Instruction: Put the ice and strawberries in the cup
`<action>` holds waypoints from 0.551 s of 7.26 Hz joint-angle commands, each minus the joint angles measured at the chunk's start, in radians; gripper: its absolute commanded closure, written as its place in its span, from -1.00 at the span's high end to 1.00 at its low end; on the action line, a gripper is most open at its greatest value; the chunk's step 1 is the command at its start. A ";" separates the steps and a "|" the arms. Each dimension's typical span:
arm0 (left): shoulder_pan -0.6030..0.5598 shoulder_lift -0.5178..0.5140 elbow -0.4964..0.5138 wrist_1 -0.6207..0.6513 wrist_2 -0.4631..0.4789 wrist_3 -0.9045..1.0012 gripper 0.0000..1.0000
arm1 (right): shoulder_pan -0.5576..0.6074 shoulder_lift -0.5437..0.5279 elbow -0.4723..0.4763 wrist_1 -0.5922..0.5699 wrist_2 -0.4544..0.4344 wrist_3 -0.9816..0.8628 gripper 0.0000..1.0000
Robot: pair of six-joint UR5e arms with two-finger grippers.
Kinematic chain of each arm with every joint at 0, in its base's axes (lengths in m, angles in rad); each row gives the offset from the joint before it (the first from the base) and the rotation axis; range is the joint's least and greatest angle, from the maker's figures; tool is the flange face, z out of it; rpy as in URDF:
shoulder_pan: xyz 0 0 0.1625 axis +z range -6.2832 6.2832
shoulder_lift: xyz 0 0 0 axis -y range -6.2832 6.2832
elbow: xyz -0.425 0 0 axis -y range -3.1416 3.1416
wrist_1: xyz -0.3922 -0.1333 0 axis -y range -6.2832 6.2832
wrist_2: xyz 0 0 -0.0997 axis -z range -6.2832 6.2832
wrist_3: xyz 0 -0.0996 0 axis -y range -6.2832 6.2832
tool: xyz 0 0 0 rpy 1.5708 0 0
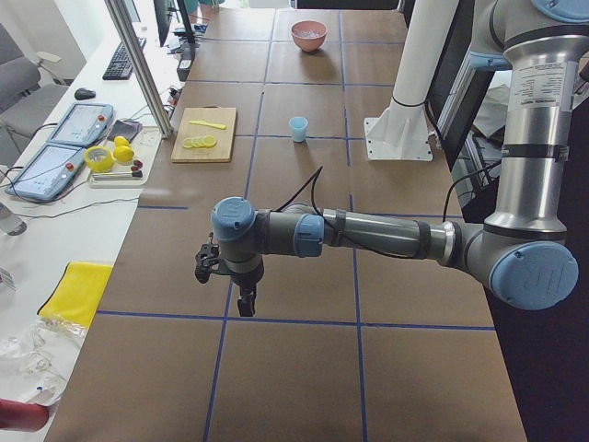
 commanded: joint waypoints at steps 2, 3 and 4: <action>-0.005 0.001 0.043 -0.024 -0.009 -0.023 1.00 | 0.000 0.000 0.002 0.000 0.000 0.001 0.99; -0.018 0.003 0.045 -0.025 -0.050 -0.023 1.00 | 0.000 0.000 0.000 0.000 0.000 0.000 0.99; -0.034 0.015 0.045 -0.031 -0.078 -0.021 1.00 | 0.000 -0.002 0.000 0.000 0.000 0.000 0.99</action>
